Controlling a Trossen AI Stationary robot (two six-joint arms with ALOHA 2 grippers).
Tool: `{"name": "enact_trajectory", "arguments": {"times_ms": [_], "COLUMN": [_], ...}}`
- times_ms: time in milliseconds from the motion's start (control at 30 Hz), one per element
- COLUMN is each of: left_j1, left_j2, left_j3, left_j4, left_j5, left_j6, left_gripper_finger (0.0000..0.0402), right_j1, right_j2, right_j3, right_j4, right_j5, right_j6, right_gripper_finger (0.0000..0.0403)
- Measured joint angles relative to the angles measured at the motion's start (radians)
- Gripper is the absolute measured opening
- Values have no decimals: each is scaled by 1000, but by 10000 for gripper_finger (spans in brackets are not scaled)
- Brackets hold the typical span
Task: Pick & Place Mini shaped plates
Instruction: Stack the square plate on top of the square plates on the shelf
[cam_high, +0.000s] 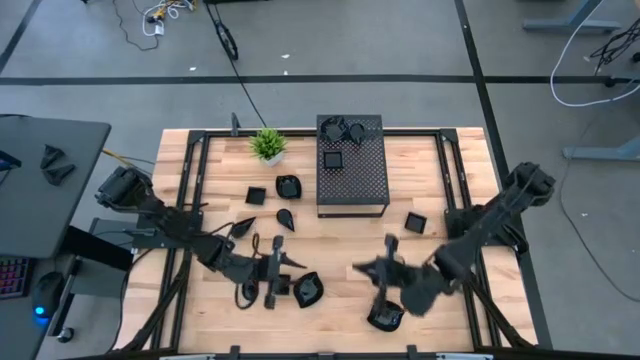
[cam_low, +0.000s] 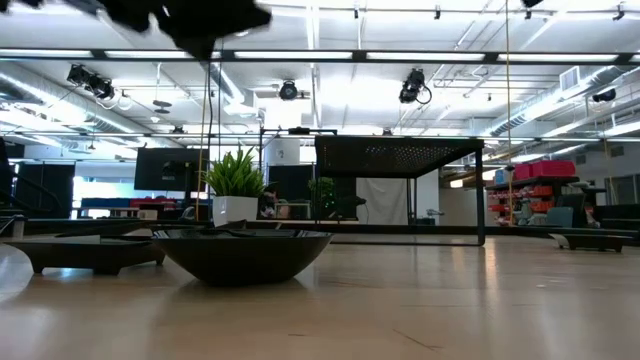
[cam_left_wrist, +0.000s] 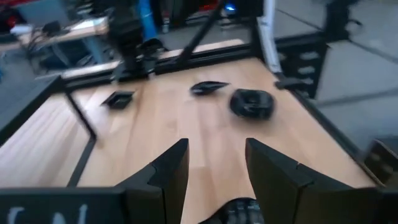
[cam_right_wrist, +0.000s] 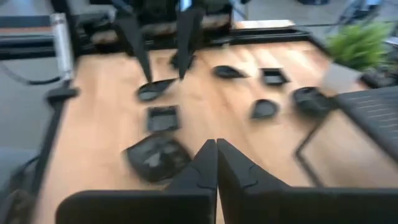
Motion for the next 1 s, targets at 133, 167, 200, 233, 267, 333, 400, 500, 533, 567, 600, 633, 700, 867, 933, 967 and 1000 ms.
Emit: {"name": "enact_trajectory", "arguments": {"times_ms": [133,167,200,233,267,333,400,500,533,567,600,633,700,867,933,967,1000], "left_j1": [-84,-103,-119,-135,-151,-183,-214,-255,-268,-277,-284,-289,-293,-271,-261,-256,-251], "left_j2": [0,0,0,0,0,0,0,0,5,15,28,42,74,170,196,207,217], "left_j3": [118,158,195,232,265,319,347,351,351,351,351,350,350,351,351,351,351], "left_j4": [-222,-298,-378,-464,-545,-700,-814,-905,-920,-923,-928,-935,-931,-933,-934,-937,-938], "left_j5": [-32,-36,-37,-36,-33,-22,-19,-19,-30,-44,-55,-70,-89,-99,-83,-78,-78], "left_j6": [60,51,26,-18,-63,-160,-254,-350,-369,-385,-388,-386,-382,-443,-457,-458,-458], "left_gripper_finger": [165,165,165,165,165,165,165,161,158,153,148,143,132,117,120,124,128], "right_j1": [49,54,58,59,58,57,56,50,47,45,42,39,32,18,14,11,9], "right_j2": [56,67,77,86,93,106,114,119,119,119,119,119,119,119,119,119,119], "right_j3": [0,0,0,0,0,0,0,0,0,0,0,0,0,0,0,0,0], "right_j4": [66,73,73,73,74,76,76,77,77,77,77,77,77,76,76,76,76], "right_j5": [-4,-12,-18,-24,-29,-33,-34,-33,-33,-33,-33,-34,-33,-33,-33,-33,-33], "right_j6": [47,55,62,70,78,82,82,82,81,79,79,79,79,78,78,78,78], "right_gripper_finger": [7,8,8,8,8,8,8,8,8,8,8,8,8,8,8,8,8]}}
